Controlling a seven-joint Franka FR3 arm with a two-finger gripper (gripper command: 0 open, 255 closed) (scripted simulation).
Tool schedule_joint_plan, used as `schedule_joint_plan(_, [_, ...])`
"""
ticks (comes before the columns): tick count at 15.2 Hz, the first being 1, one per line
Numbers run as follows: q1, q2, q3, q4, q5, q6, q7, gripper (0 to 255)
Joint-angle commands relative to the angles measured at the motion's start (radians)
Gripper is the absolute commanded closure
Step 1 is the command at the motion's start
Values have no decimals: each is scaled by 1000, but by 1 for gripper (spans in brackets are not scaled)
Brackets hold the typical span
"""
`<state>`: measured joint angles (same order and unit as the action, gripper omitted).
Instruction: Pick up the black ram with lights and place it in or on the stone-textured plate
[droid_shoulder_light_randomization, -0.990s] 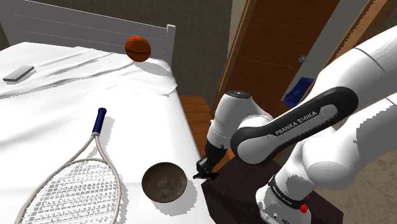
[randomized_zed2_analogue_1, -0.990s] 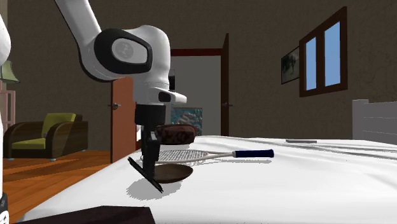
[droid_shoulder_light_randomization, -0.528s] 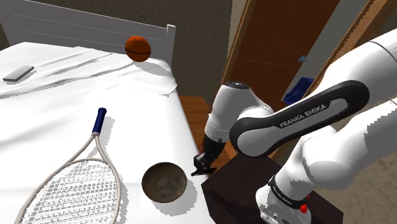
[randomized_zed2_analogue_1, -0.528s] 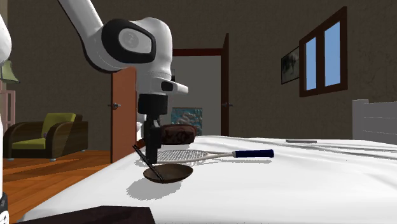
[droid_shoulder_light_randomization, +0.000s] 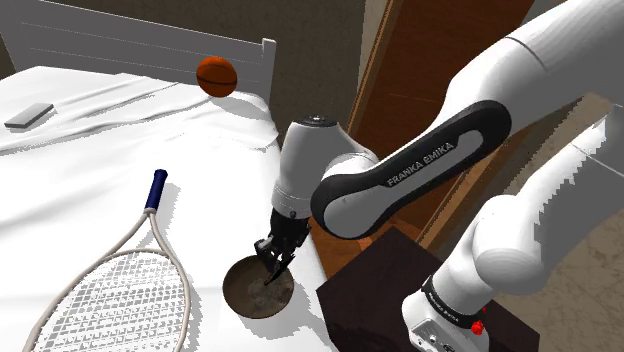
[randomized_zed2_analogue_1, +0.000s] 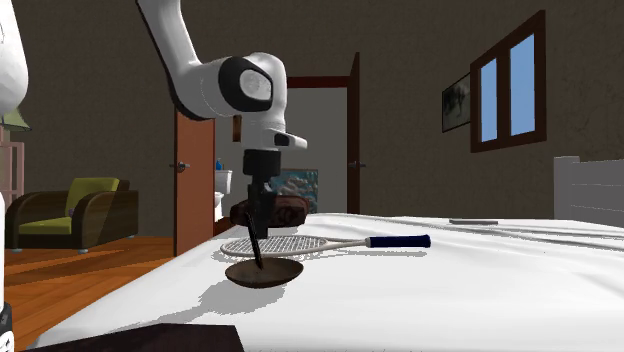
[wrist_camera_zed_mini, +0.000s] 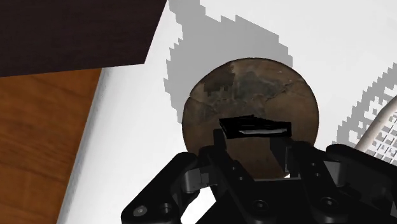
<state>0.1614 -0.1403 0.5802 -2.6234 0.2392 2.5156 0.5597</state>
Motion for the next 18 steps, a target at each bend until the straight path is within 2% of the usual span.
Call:
schedule_joint_plan(1, [-19, 87, 25, 90, -83, -8, 78, 255])
schedule_joint_plan(12, [-13, 261, 1, 70, -247, 161, 188, 255])
schedule_joint_plan(13, [-15, 241, 7, 71, -226, 146, 176, 255])
schedule_joint_plan(14, [-15, 241, 7, 71, -226, 146, 176, 0])
schedule_joint_plan(16, [34, 105, 27, -36, -338, 239, 346, 0])
schedule_joint_plan(18, [35, -26, 99, -124, -509, 301, 578, 0])
